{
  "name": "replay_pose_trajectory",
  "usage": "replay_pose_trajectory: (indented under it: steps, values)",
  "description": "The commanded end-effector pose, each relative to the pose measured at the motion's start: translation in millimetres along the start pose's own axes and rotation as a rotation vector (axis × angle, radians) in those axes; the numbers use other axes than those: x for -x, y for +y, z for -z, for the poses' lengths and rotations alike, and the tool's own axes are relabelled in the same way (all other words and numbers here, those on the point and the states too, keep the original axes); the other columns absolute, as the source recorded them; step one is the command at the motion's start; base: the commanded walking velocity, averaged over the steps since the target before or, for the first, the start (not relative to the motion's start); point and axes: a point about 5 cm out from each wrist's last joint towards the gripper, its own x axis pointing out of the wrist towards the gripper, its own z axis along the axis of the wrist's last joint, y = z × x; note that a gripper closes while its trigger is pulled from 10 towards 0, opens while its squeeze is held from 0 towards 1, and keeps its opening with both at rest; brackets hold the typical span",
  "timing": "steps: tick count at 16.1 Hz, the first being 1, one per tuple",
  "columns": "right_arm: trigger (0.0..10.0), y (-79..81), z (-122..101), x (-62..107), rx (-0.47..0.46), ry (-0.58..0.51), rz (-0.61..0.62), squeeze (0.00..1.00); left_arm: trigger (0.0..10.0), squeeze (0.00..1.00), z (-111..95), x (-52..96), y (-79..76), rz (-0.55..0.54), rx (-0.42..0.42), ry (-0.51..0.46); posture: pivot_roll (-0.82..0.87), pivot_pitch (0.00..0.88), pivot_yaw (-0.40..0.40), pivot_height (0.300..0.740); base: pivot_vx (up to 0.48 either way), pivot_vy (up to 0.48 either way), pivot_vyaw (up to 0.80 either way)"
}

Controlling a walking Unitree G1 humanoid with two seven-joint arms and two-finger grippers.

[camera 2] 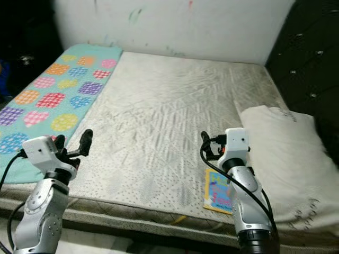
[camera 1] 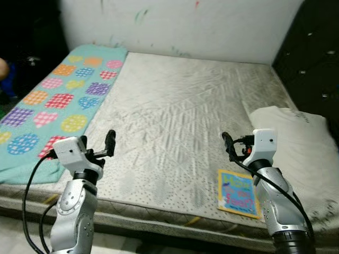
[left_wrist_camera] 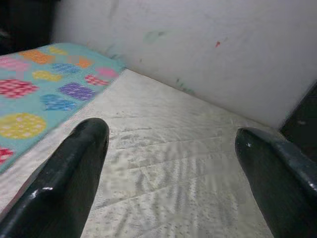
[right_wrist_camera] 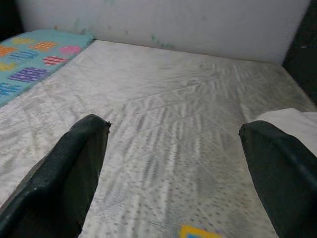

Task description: Clean up the room

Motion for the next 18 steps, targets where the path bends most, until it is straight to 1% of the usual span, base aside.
replay_pose_trajectory:
  steps: [1,2,5,8,12,15,16,17,18]
  values:
    - [10.0,2.6,-2.2,-3.2,-0.002,-0.003,-0.002,0.0,10.0,0.0,-8.2,-1.2,-0.7,0.015,-0.023,-0.027,-0.05,0.0,-0.051,0.74,0.0,0.48,-0.8]
    - [10.0,5.2,-1.9,-3.8,-0.001,-0.004,-0.013,0.0,10.0,0.0,-9.0,-1.4,-0.5,0.011,-0.023,-0.029,-0.05,0.0,-0.045,0.74,0.0,0.48,-0.5]
    - [10.0,11.0,-0.6,-5.6,-0.002,-0.005,-0.042,0.0,10.0,0.0,-9.9,-2.0,-1.1,0.009,-0.019,-0.034,-0.05,0.0,-0.028,0.74,0.0,0.479,0.0]
    - [10.0,10.0,-0.2,-6.1,0.0,-0.008,-0.042,0.0,10.0,0.0,-5.5,-0.2,-0.7,-0.003,-0.011,-0.025,-0.05,0.0,-0.02,0.74,0.0,0.476,0.0]
    - [10.0,9.2,-1.1,-3.8,0.021,-0.016,-0.059,0.0,10.0,0.0,-2.3,4.7,5.4,-0.046,-0.015,-0.015,-0.06,0.0,-0.018,0.74,0.0,0.476,0.0]
    - [10.0,10.0,0.9,-3.7,0.024,-0.01,-0.073,0.0,10.0,0.0,-2.5,4.9,5.7,-0.045,-0.018,-0.021,-0.05,0.0,-0.018,0.74,0.0,0.475,0.0]
    - [10.0,10.7,0.9,-3.7,0.025,-0.011,-0.076,0.0,10.0,0.0,-2.8,5.1,5.3,-0.04,-0.018,-0.023,-0.05,0.0,-0.018,0.74,0.0,0.409,0.0]
    - [10.0,11.5,0.6,-4.2,0.026,-0.013,-0.079,0.0,10.0,0.0,-3.3,5.6,4.2,-0.029,-0.023,-0.027,-0.05,0.0,-0.016,0.74,0.0,0.0,0.0]
    - [10.0,12.2,0.3,-4.4,0.027,-0.014,-0.082,0.0,10.0,0.0,-4.1,6.2,2.2,-0.007,-0.006,-0.032,-0.05,0.0,-0.016,0.74,0.0,0.0,0.0]
